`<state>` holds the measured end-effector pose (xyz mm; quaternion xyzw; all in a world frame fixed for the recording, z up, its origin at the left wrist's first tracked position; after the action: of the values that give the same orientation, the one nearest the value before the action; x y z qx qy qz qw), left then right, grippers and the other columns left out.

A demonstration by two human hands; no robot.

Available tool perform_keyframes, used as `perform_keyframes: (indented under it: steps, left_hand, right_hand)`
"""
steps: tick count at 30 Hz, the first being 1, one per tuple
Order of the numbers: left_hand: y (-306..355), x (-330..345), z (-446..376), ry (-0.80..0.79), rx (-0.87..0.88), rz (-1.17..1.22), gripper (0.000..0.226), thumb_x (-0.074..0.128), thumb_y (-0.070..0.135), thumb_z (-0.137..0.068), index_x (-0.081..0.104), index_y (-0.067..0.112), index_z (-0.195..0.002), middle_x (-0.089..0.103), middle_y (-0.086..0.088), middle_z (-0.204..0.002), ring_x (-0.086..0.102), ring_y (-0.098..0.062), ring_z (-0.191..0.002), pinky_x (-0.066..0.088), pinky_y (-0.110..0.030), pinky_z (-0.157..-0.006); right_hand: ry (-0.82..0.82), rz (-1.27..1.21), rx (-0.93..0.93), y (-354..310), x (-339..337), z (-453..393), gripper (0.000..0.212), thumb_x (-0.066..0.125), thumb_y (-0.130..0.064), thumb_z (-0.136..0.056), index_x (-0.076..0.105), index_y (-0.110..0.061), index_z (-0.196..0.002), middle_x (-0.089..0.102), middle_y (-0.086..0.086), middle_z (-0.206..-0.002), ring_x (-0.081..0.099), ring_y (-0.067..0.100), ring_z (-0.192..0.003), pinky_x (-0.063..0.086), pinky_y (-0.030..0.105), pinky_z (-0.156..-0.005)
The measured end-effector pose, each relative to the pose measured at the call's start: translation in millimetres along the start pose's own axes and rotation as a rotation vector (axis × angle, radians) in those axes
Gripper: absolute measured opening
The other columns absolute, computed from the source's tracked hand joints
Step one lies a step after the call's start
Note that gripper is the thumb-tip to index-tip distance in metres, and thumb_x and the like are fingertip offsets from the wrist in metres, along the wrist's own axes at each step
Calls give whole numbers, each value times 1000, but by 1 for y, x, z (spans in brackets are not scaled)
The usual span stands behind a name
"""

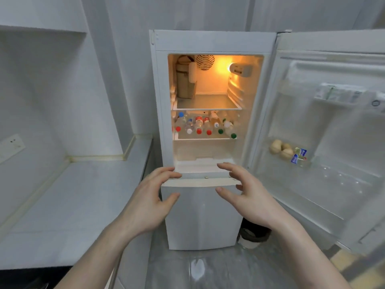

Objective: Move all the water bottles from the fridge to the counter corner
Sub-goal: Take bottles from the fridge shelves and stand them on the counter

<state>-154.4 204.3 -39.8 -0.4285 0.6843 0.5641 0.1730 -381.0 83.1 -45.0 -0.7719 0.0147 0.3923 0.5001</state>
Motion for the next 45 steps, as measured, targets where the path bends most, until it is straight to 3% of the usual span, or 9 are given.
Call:
perform_keyframes:
  steps: [8, 22, 36, 39, 41, 45]
  left_hand:
    - [-2, 23, -74, -59, 84, 29, 34, 69, 33, -93, 60, 46, -124, 45, 33, -143, 44, 6, -132, 47, -33, -104]
    - [-45, 77, -234, -107, 49, 24, 35, 70, 35, -92, 60, 47, -124, 46, 33, -141, 46, 8, -129, 39, -27, -110]
    - [-116, 134, -394, -44, -321, 266, 51, 73, 24, -91, 53, 29, -138, 54, 12, -135, 59, -10, -116, 51, -28, -88]
    - [-139, 144, -425, -12, -434, 352, 49, 72, 23, -92, 49, 30, -135, 54, 6, -131, 61, -9, -105, 57, -35, -87]
    - [-160, 151, -448, 29, -526, 439, 55, 71, 24, -93, 44, 26, -140, 55, 3, -126, 60, -15, -107, 59, -41, -87]
    - [-193, 166, -492, 144, -665, 624, 63, 68, 17, -95, 35, 23, -148, 57, -9, -130, 61, -30, -115, 58, -35, -70]
  right_hand:
    - [118, -21, 82, 30, -25, -36, 55, 69, -49, -92, 46, -55, -142, 46, -33, -145, 43, -5, -137, 42, 40, -117]
    - [104, -56, 130, 103, -49, -176, 52, 69, -45, -95, 47, -54, -142, 43, -40, -134, 44, -5, -133, 42, 32, -114]
    - [15, -154, 152, 170, -43, -343, 52, 72, -37, -93, 51, -44, -141, 47, -21, -145, 53, 7, -127, 50, 33, -102]
    - [-3, -158, 171, 179, -33, -365, 50, 73, -37, -93, 51, -47, -137, 48, -23, -142, 54, 9, -127, 50, 31, -97]
    - [-2, -168, 180, 185, -26, -379, 48, 73, -35, -93, 52, -49, -134, 50, -24, -141, 56, 10, -125, 48, 27, -90]
    - [1, -189, 212, 198, -14, -404, 44, 73, -33, -93, 52, -48, -129, 52, -22, -139, 57, 11, -121, 46, 25, -89]
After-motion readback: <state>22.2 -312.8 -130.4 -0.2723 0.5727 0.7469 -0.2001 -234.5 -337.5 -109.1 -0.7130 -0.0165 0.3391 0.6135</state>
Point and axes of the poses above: each hand's wrist, its own z-axis away from the middle knuckle, its own x-axis out of the palm, y = z × x, the point moved 6 cm from there along -z, towards the middle knuckle
